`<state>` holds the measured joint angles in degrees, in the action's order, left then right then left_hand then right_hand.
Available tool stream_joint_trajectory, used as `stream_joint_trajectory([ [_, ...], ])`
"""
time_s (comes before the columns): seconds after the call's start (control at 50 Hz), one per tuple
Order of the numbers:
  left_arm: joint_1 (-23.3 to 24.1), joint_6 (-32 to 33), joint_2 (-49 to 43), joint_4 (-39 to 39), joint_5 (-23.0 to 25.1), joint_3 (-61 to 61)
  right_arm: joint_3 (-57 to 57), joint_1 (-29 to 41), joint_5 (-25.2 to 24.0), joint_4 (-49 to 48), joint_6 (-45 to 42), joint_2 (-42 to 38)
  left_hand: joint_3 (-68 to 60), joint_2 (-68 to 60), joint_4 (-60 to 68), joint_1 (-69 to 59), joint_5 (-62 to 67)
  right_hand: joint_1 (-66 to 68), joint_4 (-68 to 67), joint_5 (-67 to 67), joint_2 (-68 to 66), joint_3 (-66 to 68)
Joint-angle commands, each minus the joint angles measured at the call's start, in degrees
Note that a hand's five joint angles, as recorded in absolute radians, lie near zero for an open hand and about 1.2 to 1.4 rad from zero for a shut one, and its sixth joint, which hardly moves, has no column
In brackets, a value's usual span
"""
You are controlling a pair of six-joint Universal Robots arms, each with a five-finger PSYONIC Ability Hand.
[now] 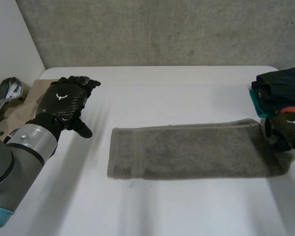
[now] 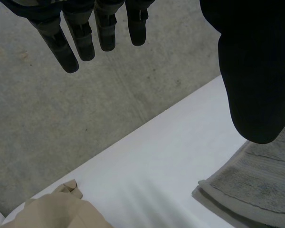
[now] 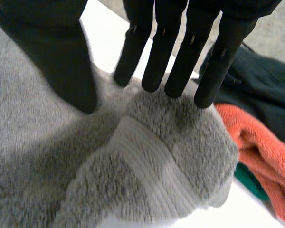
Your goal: Fold the laundry.
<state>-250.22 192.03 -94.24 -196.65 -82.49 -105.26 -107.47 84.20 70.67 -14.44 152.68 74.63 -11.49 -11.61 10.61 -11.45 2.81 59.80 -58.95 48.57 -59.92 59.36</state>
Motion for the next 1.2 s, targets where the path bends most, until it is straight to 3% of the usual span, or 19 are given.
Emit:
stream_joint_trajectory([
  [0.02,0.5,-1.0,-0.2,-0.4,-0.7,0.2,0.2,1.0,0.1,-1.0,3.1,0.7,1.5,1.6,-0.6,1.4,-2.8,10.6,-11.5,11.8,-10.5,11.0],
  [0.16,0.7,-1.1,-0.2,-0.3,-0.7,0.2,0.9,0.3,1.1,-1.2,7.5,1.3,1.5,1.6,-0.6,1.4,-2.8,-7.4,6.5,-6.2,7.5,-6.9],
  [0.24,0.7,-1.3,-0.2,-0.3,-0.7,0.2,3.0,0.4,3.2,-1.1,10.5,0.9,1.5,1.6,-0.6,1.4,-2.8,-27.6,26.7,-26.3,27.7,-27.1],
  [0.3,0.7,-1.3,-0.2,-0.4,-0.7,0.2,5.7,0.7,4.9,-0.7,12.0,-0.5,1.5,1.6,-0.6,1.4,-2.8,-28.1,27.2,-26.9,28.2,-27.7],
  [0.72,0.7,-1.3,-0.8,-0.7,-0.7,0.2,21.3,2.1,8.3,3.7,11.2,-17.8,1.5,1.6,-0.6,1.4,-2.8,-19.5,18.7,-18.3,19.6,-19.1],
  [0.8,0.7,-1.3,-0.8,-0.7,-0.7,0.2,22.4,2.2,8.3,3.5,11.0,-18.8,1.5,1.6,-0.6,1.4,-2.8,20.1,-20.9,21.3,-20.0,20.5],
  [0.88,0.7,-1.3,-0.8,-0.7,-0.7,0.2,23.4,3.6,7.8,3.4,9.9,-17.9,1.5,1.6,-0.6,1.4,-2.8,20.2,-21.1,21.4,-20.1,20.6],
  [1.04,0.3,-1.3,-0.3,-0.7,-1.4,0.2,27.3,14.7,6.0,3.7,7.5,-13.6,1.5,1.6,-0.6,1.4,-2.8,20.2,-21.1,21.4,-20.1,20.6],
  [1.2,-0.5,-1.3,2.0,-0.7,-3.0,-0.1,31.5,33.6,-3.0,3.0,7.4,-13.9,1.5,1.6,-0.6,1.4,-2.8,20.2,-21.1,21.4,-20.1,20.6],
])
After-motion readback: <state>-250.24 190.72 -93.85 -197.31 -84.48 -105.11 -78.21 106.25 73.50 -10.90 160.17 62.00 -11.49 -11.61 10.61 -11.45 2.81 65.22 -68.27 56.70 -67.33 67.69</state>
